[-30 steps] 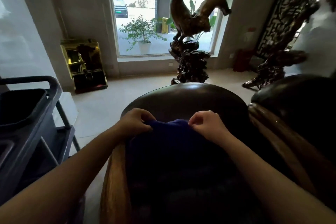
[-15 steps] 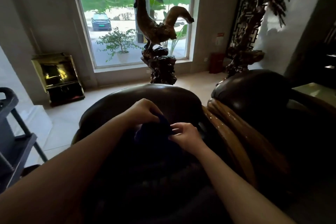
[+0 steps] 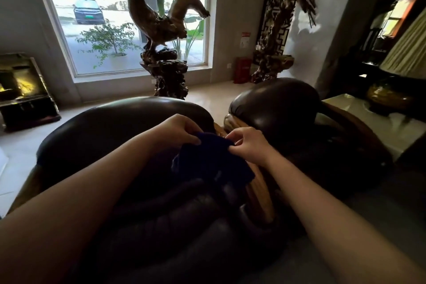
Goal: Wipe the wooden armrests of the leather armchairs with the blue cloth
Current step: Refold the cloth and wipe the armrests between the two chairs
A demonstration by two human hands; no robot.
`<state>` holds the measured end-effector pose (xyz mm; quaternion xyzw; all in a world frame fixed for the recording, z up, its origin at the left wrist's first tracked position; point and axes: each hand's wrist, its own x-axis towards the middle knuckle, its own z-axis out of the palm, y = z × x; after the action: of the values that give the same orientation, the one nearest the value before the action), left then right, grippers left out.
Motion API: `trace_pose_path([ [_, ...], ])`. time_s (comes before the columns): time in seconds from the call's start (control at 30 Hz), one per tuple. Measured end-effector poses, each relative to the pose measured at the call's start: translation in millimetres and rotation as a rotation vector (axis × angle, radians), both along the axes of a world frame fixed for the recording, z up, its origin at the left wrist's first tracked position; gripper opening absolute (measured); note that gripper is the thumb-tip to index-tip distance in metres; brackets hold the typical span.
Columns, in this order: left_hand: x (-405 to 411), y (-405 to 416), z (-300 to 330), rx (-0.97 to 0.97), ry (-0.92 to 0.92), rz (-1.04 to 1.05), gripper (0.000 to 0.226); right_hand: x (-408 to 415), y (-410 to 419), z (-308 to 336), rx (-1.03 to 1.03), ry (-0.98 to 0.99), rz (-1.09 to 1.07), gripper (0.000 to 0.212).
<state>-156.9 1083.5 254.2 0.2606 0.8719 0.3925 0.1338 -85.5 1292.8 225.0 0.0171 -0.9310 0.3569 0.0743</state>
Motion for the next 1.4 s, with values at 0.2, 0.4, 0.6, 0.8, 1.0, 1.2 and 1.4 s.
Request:
trace_pose_path([
  [0.2,-44.1,56.6,-16.9,0.025,-0.035,-0.015,0.018,-42.7,56.3,-3.2,0.099,-0.033,-0.004,0.017],
  [0.4,-95.6,124.5,-16.9,0.073,-0.073,-0.019,0.022,-89.6,118.7,9.7,0.168,-0.024,-0.05,0.018],
  [0.6,-135.1,193.7,-8.7,0.06,-0.024,-0.06,0.022,-124.0,186.7,16.9,0.179,0.013,-0.074,0.021],
  [0.8,-165.7,251.2,-23.9,0.056,-0.04,0.015,0.024,-170.4,252.0,1.5,0.159,-0.009,0.026,0.02],
  [1.0,-186.3,306.3,-76.6,0.047,-0.052,0.206,0.024,-237.6,318.6,-43.7,0.195,-0.064,0.214,0.022],
  [1.2,-195.3,344.7,-149.8,0.012,-0.1,0.371,0.025,-285.1,355.2,-114.7,0.22,-0.2,0.396,0.021],
  [1.4,-220.9,355.1,-210.6,-0.035,-0.076,0.398,0.025,-325.8,362.1,-176.5,0.216,-0.271,0.503,0.021],
])
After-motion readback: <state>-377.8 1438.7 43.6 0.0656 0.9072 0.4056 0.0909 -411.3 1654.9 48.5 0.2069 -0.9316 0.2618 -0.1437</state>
